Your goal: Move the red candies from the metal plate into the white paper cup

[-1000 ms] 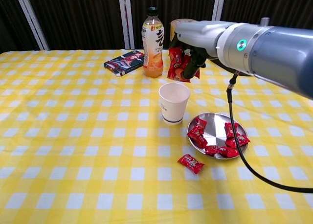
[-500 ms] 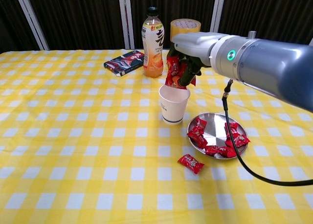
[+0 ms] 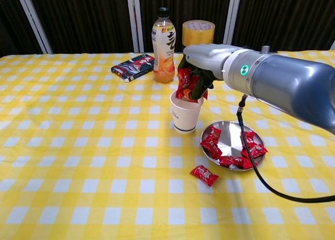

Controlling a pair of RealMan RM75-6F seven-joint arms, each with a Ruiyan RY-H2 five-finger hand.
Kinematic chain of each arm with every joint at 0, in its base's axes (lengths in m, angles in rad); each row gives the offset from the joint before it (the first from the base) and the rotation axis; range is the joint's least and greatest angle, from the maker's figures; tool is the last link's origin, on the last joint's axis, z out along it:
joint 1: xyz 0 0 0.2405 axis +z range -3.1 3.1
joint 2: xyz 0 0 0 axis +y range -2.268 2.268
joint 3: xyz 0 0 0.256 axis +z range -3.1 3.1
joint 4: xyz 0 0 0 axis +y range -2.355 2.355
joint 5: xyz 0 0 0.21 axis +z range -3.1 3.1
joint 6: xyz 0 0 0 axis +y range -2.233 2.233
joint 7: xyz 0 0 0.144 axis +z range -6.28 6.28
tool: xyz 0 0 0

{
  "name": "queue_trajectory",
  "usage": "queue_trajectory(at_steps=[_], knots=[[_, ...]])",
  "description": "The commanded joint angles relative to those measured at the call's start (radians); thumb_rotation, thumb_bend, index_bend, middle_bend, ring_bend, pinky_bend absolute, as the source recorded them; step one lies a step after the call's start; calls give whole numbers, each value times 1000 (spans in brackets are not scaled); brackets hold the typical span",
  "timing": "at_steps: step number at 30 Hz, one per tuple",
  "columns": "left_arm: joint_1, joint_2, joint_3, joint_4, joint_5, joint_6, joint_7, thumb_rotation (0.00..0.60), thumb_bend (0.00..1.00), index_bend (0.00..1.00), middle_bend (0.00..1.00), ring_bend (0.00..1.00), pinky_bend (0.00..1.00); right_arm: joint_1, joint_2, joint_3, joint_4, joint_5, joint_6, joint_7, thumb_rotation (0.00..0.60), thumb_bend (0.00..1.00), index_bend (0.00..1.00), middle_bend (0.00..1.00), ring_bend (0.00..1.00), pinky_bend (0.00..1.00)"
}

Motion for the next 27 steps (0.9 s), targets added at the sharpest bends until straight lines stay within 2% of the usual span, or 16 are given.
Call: queue_trajectory(at_steps=[1, 18, 27], knots=[[0, 1, 0, 0, -2, -2, -3, 600, 50, 0, 0, 0, 0, 2, -5, -2, 9, -6, -2, 10, 600, 583, 610, 515, 751, 908], [-2, 4, 0, -3, -6, -7, -6, 600, 50, 0, 0, 0, 0, 9, -11, -11, 34, -18, -5, 36, 600, 582, 527, 439, 751, 909], [-3, 5, 0, -5, -7, -8, -6, 600, 50, 0, 0, 0, 0, 10, -8, -12, 30, -16, -4, 42, 600, 582, 525, 431, 751, 908]])
